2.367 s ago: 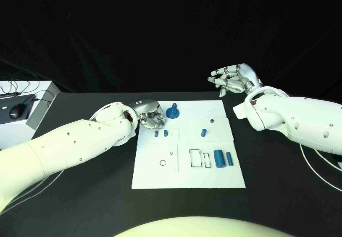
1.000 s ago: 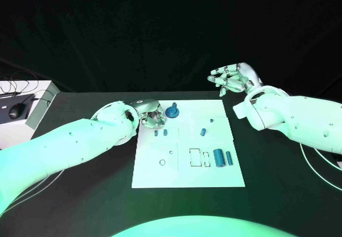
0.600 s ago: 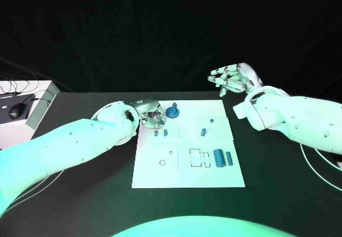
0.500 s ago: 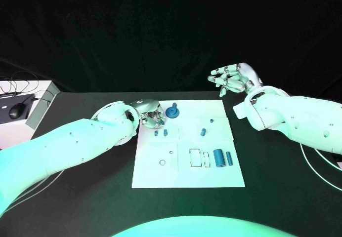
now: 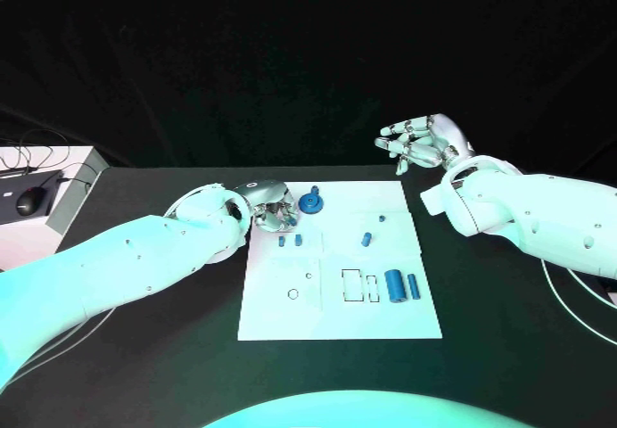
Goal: Assemble the parts on the task board
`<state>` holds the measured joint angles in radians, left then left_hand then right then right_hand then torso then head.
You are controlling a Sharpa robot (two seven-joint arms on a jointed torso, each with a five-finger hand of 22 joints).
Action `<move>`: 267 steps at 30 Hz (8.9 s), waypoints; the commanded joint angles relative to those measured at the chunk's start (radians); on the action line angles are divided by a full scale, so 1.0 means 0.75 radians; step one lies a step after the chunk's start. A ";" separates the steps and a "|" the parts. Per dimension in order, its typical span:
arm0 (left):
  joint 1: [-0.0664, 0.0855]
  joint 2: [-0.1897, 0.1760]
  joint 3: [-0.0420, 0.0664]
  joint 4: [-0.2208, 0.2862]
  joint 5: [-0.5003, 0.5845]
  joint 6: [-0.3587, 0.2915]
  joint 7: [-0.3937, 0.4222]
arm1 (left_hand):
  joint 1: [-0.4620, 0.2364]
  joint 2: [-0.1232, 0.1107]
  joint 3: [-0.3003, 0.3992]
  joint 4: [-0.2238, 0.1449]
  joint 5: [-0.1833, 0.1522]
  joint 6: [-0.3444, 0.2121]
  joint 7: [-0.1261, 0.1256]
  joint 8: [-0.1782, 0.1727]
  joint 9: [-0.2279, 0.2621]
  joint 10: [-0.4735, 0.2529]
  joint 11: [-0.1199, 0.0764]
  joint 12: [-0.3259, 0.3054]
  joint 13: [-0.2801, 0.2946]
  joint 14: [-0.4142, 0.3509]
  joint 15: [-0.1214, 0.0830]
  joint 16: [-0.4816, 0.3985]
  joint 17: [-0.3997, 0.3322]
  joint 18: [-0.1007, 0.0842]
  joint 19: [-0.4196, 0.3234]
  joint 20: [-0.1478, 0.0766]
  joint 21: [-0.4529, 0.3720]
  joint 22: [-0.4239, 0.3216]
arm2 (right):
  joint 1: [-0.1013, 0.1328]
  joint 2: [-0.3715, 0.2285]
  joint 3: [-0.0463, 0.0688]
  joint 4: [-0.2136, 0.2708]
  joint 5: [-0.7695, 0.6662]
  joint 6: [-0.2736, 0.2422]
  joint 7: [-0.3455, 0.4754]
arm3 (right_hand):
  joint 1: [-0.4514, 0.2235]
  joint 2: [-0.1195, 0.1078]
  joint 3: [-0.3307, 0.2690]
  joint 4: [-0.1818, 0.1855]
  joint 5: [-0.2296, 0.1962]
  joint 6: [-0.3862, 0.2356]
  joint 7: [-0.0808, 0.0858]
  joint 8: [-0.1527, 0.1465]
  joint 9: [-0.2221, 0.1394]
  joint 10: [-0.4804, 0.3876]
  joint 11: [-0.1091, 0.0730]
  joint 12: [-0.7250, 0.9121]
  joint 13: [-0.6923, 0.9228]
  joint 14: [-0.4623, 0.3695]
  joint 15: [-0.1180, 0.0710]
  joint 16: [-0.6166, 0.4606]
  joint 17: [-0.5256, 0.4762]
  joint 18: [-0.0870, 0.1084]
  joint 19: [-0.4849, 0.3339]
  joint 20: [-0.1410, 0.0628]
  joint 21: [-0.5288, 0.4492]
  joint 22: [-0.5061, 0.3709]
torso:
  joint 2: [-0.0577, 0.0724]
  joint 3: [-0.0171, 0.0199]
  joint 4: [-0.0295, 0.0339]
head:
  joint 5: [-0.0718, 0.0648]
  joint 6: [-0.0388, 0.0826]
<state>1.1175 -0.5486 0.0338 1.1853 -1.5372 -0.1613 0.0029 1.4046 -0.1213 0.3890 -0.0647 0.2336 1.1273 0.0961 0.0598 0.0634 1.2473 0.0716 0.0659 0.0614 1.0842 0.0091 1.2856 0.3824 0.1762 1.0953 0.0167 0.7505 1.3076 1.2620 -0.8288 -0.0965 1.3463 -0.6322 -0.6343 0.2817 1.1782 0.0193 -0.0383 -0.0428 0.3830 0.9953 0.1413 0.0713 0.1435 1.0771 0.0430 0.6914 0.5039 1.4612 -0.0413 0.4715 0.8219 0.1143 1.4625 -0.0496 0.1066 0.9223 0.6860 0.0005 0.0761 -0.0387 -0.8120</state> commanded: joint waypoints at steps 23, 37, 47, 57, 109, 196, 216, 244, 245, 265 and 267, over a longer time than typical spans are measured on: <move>0.000 -0.002 0.000 -0.001 0.007 0.024 -0.014 | 0.008 -0.031 -0.006 0.022 -0.006 -0.116 -0.035 0.001 -0.002 -0.045 0.013 -0.002 0.002 -0.027 0.011 0.005 -0.007 0.012 -0.004 0.014 -0.020 0.005 | 0.001 -0.001 0.001 0.001 -0.003 -0.004 0.013 | 0.001 0.007 -0.008 -0.003 0.007 -0.003 0.010 0.002 -0.002 -0.004 -0.007 0.007 -0.002 0.023 0.000 -0.007 0.003 -0.004 0.008 -0.005 0.009 -0.006 | 0.000 -0.0017 0.0005 | 0.000 0.002; 0.000 -0.016 0.003 0.010 0.000 0.012 -0.021 | 0.015 -0.036 -0.010 0.025 -0.006 -0.172 -0.045 0.001 -0.003 -0.046 0.014 -0.002 0.002 -0.028 0.012 0.006 -0.009 0.013 -0.002 0.014 -0.024 0.006 | 0.001 -0.004 0.001 0.002 -0.004 -0.003 0.011 | 0.001 0.007 -0.008 -0.003 0.007 -0.003 0.010 0.002 -0.002 -0.004 -0.007 0.007 -0.002 0.023 0.000 -0.007 0.003 -0.004 0.008 -0.005 0.009 -0.006 | 0.001 -0.0013 -0.0002 | -0.002 0.003; -0.001 -0.063 0.062 0.039 0.093 -0.065 0.017 | 0.018 -0.045 -0.015 0.033 -0.006 -0.126 -0.021 0.003 -0.002 -0.098 0.033 0.003 0.001 -0.067 0.025 -0.038 -0.033 0.013 -0.021 0.023 -0.056 -0.009 | 0.000 -0.022 0.001 0.011 -0.025 0.058 -0.008 | 0.058 0.000 0.012 -0.048 0.001 0.009 0.016 0.004 -0.001 0.006 -0.001 -0.156 -0.110 0.012 0.003 -0.001 0.009 -0.002 0.001 -0.003 0.012 -0.008 | 0.000 -0.0008 -0.0011 | -0.005 0.015; -0.005 -0.190 0.131 0.065 0.780 -0.192 0.108 | 0.041 -0.026 -0.067 0.016 -0.003 -0.058 0.047 0.007 -0.001 -0.093 0.035 0.032 0.001 -0.114 0.026 -0.354 -0.159 -0.019 -0.086 0.032 -0.271 -0.160 | -0.002 -0.062 0.000 0.042 -0.293 0.244 -0.052 | 0.178 -0.012 0.108 -0.148 -0.070 0.084 0.013 -0.009 -0.032 0.123 0.027 -0.642 -0.484 0.044 0.008 0.080 0.042 0.018 0.025 -0.009 0.078 0.068 | -0.003 -0.0029 0.0024 | -0.019 0.046; -0.147 -0.437 0.177 0.357 1.750 -0.078 0.413 | 0.056 0.083 -0.403 0.058 -0.004 -0.085 0.060 0.005 -0.001 -0.115 0.062 -0.003 -0.001 0.122 0.119 -1.621 -0.318 -0.103 -0.038 0.127 -0.904 -1.039 | -0.128 -0.020 -0.017 0.068 -1.531 0.448 -0.570 | 0.206 -0.182 0.443 -0.037 -0.176 0.163 -0.022 -0.012 -0.096 0.161 0.043 -0.839 -0.590 -0.024 0.021 0.540 -0.106 0.047 0.066 0.014 0.555 0.588 | -0.022 -0.0153 0.0002 | -0.085 0.049; -0.147 -0.441 0.180 0.332 1.731 -0.097 0.399 | 0.060 0.088 -0.389 0.045 -0.003 -0.090 0.069 0.005 -0.001 -0.123 0.066 -0.004 -0.002 0.116 0.121 -1.620 -0.317 -0.105 -0.039 0.125 -0.899 -1.068 | -0.135 -0.037 -0.003 0.133 -1.404 0.268 -0.554 | 0.205 -0.060 0.575 -0.155 -0.199 0.317 -0.051 -0.009 -0.066 0.273 0.005 -0.843 -0.590 -0.041 -0.004 0.629 -0.169 0.002 0.057 -0.011 0.869 0.652 | -0.025 -0.0163 0.0000 | -0.080 0.023; -0.147 -0.423 0.180 0.305 1.738 -0.101 0.414 | 0.055 0.086 -0.400 0.050 -0.004 -0.092 0.069 0.005 -0.001 -0.124 0.066 -0.004 -0.002 0.115 0.121 -1.620 -0.316 -0.105 -0.036 0.127 -0.901 -1.082 | -0.136 -0.116 0.012 0.400 -1.119 0.155 -0.376 | 0.217 -0.055 0.568 -0.158 -0.184 0.311 -0.042 -0.010 -0.067 0.267 0.010 -0.843 -0.590 -0.042 -0.001 0.630 -0.173 0.006 0.053 -0.009 0.864 0.648 | -0.026 -0.0181 0.0013 | -0.025 0.034; -0.147 -0.400 0.180 0.323 1.741 -0.131 0.436 | 0.057 0.087 -0.400 0.050 -0.003 -0.090 0.068 0.005 -0.001 -0.124 0.066 -0.004 -0.002 0.115 0.121 -1.620 -0.316 -0.105 -0.036 0.126 -0.899 -1.085 | -0.390 0.114 -0.006 0.396 -1.553 0.095 -0.533 | 0.216 -0.055 0.559 -0.167 -0.185 0.318 -0.044 -0.009 -0.068 0.272 0.007 -0.843 -0.590 -0.041 -0.002 0.634 -0.177 0.007 0.053 -0.009 0.870 0.648 | -0.021 -0.0163 0.0027 | 0.076 0.008; -0.147 -0.401 0.180 0.323 1.741 -0.131 0.436 | 0.057 0.087 -0.400 0.050 -0.003 -0.090 0.068 0.005 -0.001 -0.124 0.066 -0.004 -0.002 0.115 0.121 -1.620 -0.316 -0.105 -0.036 0.126 -0.899 -1.085 | -0.394 0.118 -0.007 0.391 -1.561 0.094 -0.542 | 0.215 -0.055 0.559 -0.167 -0.185 0.319 -0.044 -0.009 -0.068 0.272 0.007 -0.843 -0.590 -0.041 -0.002 0.635 -0.177 0.007 0.053 -0.009 0.872 0.649 | -0.021 -0.0164 0.0031 | 0.079 0.006; -0.147 -0.418 0.180 0.327 1.741 -0.129 0.430 | 0.059 0.086 -0.399 0.052 -0.003 -0.090 0.069 0.005 -0.001 -0.126 0.067 -0.004 -0.002 0.114 0.122 -1.620 -0.316 -0.106 -0.037 0.127 -0.899 -1.091 | -0.417 0.150 -0.007 0.373 -1.643 0.047 -0.608 | 0.213 -0.056 0.563 -0.172 -0.186 0.321 -0.045 -0.010 -0.069 0.275 0.006 -0.843 -0.590 -0.041 -0.003 0.639 -0.179 0.006 0.055 -0.010 0.882 0.650 | -0.022 -0.0189 0.0030 | 0.099 -0.026; -0.147 -0.419 0.180 0.327 1.741 -0.129 0.430 | 0.059 0.086 -0.399 0.052 -0.003 -0.090 0.069 0.005 -0.001 -0.126 0.067 -0.004 -0.002 0.114 0.122 -1.620 -0.316 -0.106 -0.037 0.127 -0.899 -1.091 | -0.417 0.150 -0.007 0.373 -1.646 0.042 -0.610 | 0.213 -0.056 0.563 -0.172 -0.186 0.321 -0.045 -0.010 -0.069 0.275 0.006 -0.843 -0.590 -0.041 -0.003 0.639 -0.179 0.006 0.055 -0.010 0.882 0.650 | -0.022 -0.0188 0.0029 | 0.102 -0.028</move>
<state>1.0073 -0.8625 0.1679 1.4280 -0.2329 -0.2611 0.3128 1.4449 -0.0553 0.0969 -0.0263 0.2337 1.0617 0.1442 0.0636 0.0626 1.1596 0.1234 0.0639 0.0611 1.1791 0.1002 0.0656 0.1445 0.1149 1.0668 0.1091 0.0724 0.4908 0.9510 -0.7167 -0.1008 1.6266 -1.8339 -0.5836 -0.1502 1.3382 -0.0252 0.3852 -0.1687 0.2392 1.2328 0.1067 0.0616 0.0917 1.2560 0.0715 0.0558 0.0603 1.4327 -0.0414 0.9478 0.6885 0.0994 1.4638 -0.0511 0.7639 1.3074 0.6703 -0.0135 0.0777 0.0355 -0.8308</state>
